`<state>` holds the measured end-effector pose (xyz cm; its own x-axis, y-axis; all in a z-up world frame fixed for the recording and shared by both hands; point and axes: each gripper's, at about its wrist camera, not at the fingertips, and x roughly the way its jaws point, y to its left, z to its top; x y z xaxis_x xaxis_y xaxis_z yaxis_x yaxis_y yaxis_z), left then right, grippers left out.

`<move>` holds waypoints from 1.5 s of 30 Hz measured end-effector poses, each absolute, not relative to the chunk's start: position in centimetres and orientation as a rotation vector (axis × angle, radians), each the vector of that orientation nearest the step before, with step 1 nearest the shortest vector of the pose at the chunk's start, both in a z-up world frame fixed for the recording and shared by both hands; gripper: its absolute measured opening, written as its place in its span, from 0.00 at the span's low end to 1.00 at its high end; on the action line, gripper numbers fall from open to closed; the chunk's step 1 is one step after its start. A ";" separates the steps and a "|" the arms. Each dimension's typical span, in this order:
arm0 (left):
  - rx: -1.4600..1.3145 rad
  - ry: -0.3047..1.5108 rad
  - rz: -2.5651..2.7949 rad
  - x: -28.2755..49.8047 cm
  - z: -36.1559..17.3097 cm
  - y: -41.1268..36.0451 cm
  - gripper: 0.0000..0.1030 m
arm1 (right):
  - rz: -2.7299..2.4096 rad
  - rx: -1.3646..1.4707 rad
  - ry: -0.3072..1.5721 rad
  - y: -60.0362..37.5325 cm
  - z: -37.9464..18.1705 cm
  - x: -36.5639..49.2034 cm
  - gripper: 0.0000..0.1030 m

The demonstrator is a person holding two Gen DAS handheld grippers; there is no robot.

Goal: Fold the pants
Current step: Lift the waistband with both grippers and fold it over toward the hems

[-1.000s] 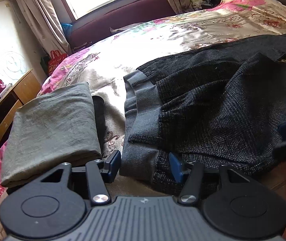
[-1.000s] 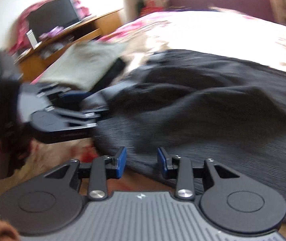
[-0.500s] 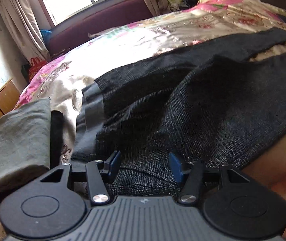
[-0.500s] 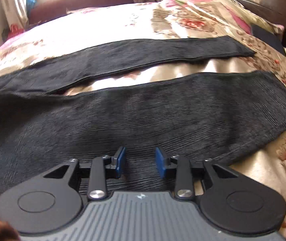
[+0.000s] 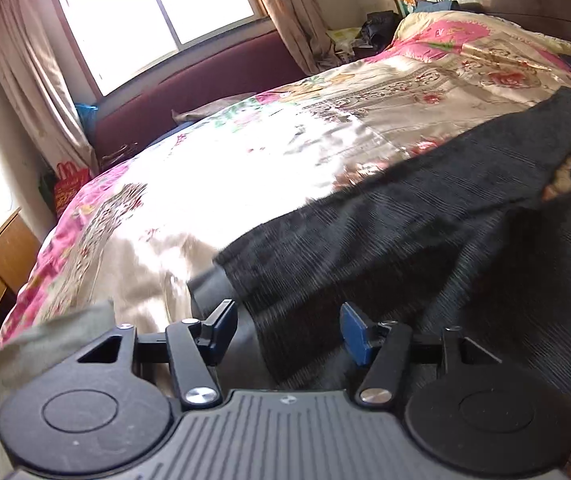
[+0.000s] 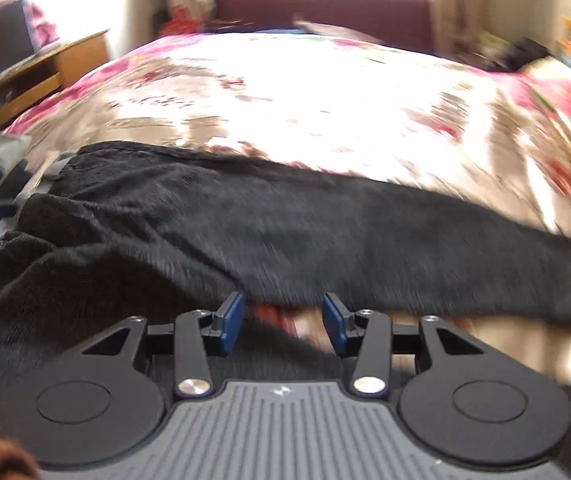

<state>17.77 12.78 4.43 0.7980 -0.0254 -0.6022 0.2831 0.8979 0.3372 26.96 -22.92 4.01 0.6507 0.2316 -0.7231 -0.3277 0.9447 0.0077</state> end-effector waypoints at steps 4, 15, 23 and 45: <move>0.480 0.643 -0.176 23.8 4.1 14.1 0.70 | 0.442 -0.292 0.806 -20.0 3.9 34.6 0.45; 0.413 0.808 -0.251 33.7 1.5 18.3 0.70 | 0.628 -0.455 1.026 -15.0 0.6 46.5 0.46; 0.427 0.953 -0.359 36.5 0.8 19.0 0.77 | 0.744 -0.470 1.120 -15.5 0.3 49.8 0.58; 0.605 0.932 -0.413 34.6 3.6 17.3 0.26 | 0.668 -0.570 1.094 -14.3 5.1 46.8 0.02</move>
<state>34.58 17.28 3.55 0.5389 -0.0721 -0.8393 0.5730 0.7617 0.3025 46.84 -14.26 5.06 0.3043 0.2057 -0.9301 -0.7334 0.6737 -0.0910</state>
